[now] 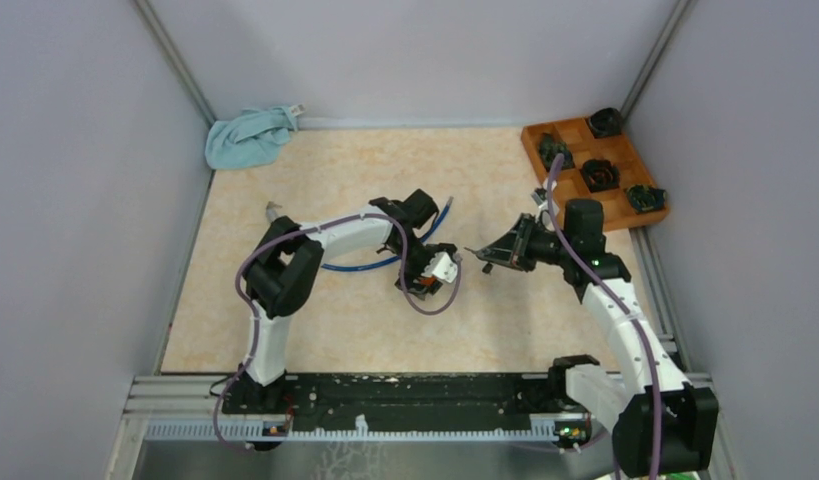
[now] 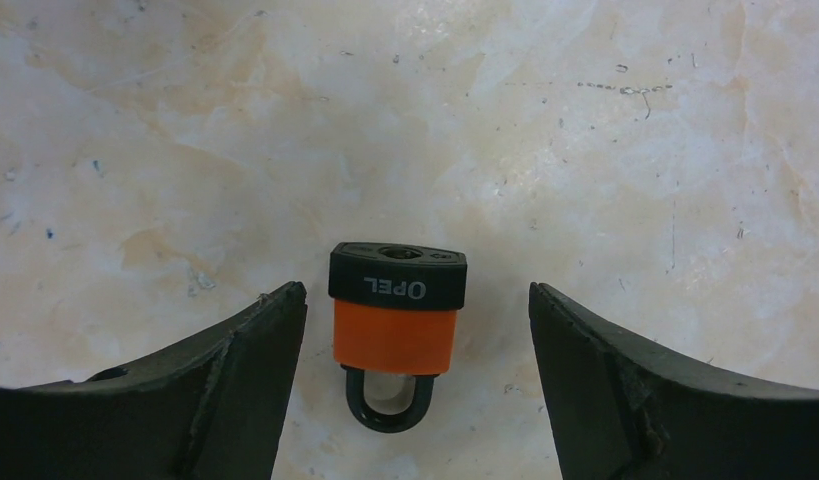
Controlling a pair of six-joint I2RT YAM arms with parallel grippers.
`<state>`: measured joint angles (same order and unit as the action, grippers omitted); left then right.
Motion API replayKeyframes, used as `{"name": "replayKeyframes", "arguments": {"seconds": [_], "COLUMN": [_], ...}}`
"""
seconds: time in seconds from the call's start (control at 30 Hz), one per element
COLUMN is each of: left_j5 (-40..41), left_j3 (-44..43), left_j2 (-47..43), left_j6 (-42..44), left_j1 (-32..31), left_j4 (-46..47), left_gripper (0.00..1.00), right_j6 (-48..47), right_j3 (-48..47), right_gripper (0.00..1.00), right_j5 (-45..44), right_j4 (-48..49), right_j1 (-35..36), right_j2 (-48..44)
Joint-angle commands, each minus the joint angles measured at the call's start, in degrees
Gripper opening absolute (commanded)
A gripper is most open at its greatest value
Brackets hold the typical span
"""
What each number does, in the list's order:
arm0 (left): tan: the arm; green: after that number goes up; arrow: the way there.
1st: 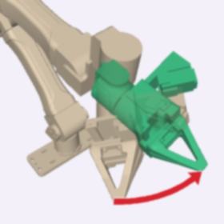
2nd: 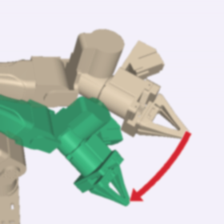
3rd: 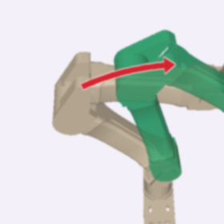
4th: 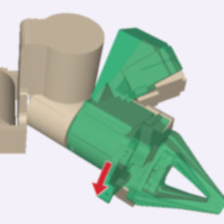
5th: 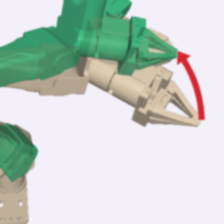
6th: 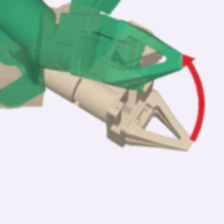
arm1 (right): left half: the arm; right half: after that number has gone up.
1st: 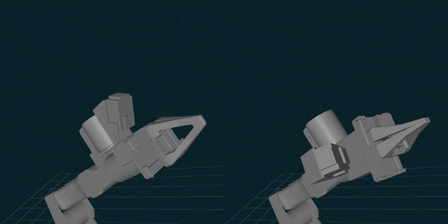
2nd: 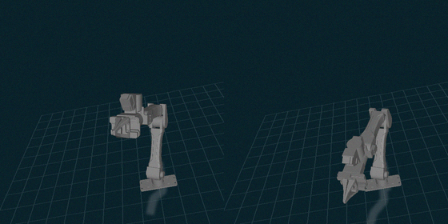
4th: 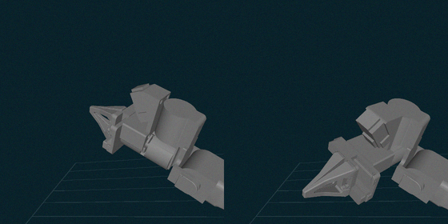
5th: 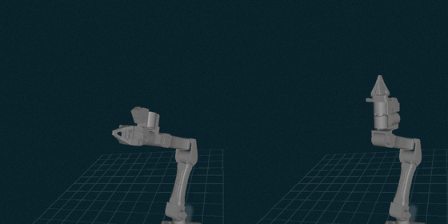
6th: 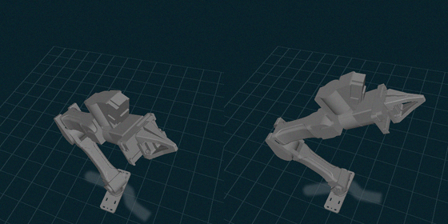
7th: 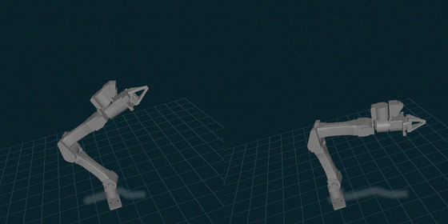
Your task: Unlock with the key
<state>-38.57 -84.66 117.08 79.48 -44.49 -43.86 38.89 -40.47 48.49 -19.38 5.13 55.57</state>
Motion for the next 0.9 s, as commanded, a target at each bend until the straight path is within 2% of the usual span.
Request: {"name": "replayKeyframes", "arguments": {"seconds": [0.0, 0.27, 0.43, 0.5, 0.63, 0.77, 0.87], "left_j5": [-0.6, 1.5, 2.1, 1.7, 0.8, 0.0, 2.6], "left_j3": [-1.1, 1.6, 4.2, 4.9, 6.2, 7.5, 6.2], "left_j2": [1.6, 1.5, 0.7, 0.3, -1.3, -4.3, -5.4], "left_j6": [1.6, 3.9, 4.1, 4.5, 4.0, 5.2, 4.2], "left_j1": [-0.4, -0.8, -1.0, -1.1, -1.1, -1.0, -1.0], "left_j4": [-1.8, 1.4, 6.9, 8.7, 11.2, 10.5, 10.0], "left_gripper": [0.88, 0.86, 0.77, 0.68, 0.36, 0.29, 0.22], "right_j6": [-1.4, -1.4, -1.4, -1.5, -1.5, -0.9, 0.3], "right_j3": [0.0, 0.5, 1.2, 1.3, 1.4, 2.1, 2.2], "right_gripper": [0.0, 0.0, 0.0, 0.0, 0.0, 0.0, 0.0], "right_j5": [-0.9, -0.5, -0.3, -0.3, -0.5, -0.6, -0.4], "right_j4": [-1.6, -1.2, -1.3, -1.8, -1.4, 0.1, 2.2], "right_j1": [-1.0, -1.1, -1.2, -1.3, -1.5, -1.4, -1.4], "right_j2": [-2.0, -2.4, -2.5, -2.4, -2.4, -1.5, -0.3]}}
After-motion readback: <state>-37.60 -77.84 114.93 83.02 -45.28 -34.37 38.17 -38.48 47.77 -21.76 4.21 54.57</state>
